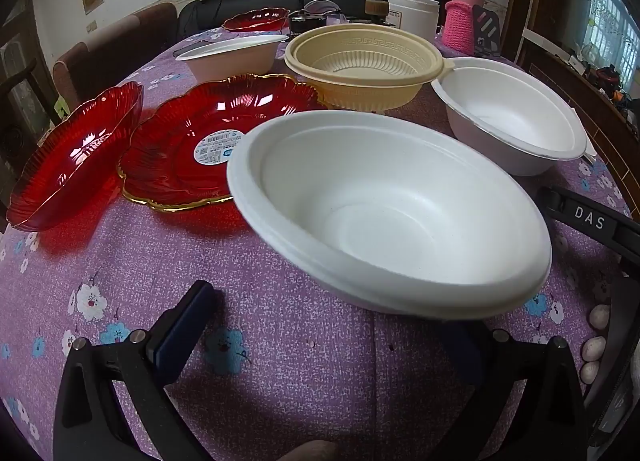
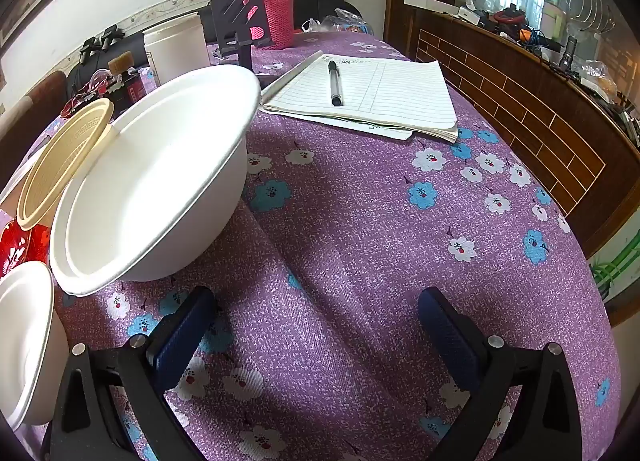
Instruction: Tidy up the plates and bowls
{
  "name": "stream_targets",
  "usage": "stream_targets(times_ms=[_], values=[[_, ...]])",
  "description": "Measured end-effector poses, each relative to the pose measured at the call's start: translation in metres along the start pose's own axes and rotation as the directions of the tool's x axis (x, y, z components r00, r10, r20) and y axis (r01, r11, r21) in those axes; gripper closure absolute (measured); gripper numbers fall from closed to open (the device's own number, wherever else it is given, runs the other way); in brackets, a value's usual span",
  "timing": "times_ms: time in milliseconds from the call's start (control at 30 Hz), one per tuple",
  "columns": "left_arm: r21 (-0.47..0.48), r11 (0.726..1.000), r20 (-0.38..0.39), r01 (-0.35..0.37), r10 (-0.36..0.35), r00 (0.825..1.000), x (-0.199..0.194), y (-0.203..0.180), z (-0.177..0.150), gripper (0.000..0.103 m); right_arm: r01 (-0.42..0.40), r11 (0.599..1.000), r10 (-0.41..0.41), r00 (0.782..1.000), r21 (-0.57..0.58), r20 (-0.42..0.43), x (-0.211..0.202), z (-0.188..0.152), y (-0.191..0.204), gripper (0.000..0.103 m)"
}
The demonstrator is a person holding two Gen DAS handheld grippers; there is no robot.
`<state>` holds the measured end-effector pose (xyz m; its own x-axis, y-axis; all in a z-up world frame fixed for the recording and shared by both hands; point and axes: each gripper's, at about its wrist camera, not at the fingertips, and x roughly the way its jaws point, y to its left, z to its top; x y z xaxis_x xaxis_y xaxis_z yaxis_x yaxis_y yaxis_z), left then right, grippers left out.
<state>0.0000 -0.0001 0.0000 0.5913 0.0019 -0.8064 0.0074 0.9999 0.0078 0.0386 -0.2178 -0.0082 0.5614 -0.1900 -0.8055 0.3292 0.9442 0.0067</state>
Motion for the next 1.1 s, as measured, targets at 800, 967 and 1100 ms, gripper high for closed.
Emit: stream_targets(times_ms=[800,967,1100], values=[[0.021,1.0,-0.027,0.011,-0.01,1.0,-0.003,-0.002,-0.002,0.0,-0.003,1.0,0.003,1.0,0.002,-0.001,0.0,0.0,0.0,0.001],[0.146,0.983,-0.098,0.111,-0.097,0.99,-0.01,0.005,-0.007,0.0,-0.007,1.0,0.007,1.0,-0.001,-0.001,0.0,0.0,0.001,0.001],[0.184,0.973,-0.069,0.138,-0.127,0.989,-0.019,0.009,-0.022,0.0,-0.016,1.0,0.016,1.0,-0.01,-0.001,0.0,0.002,-0.002,0.001]])
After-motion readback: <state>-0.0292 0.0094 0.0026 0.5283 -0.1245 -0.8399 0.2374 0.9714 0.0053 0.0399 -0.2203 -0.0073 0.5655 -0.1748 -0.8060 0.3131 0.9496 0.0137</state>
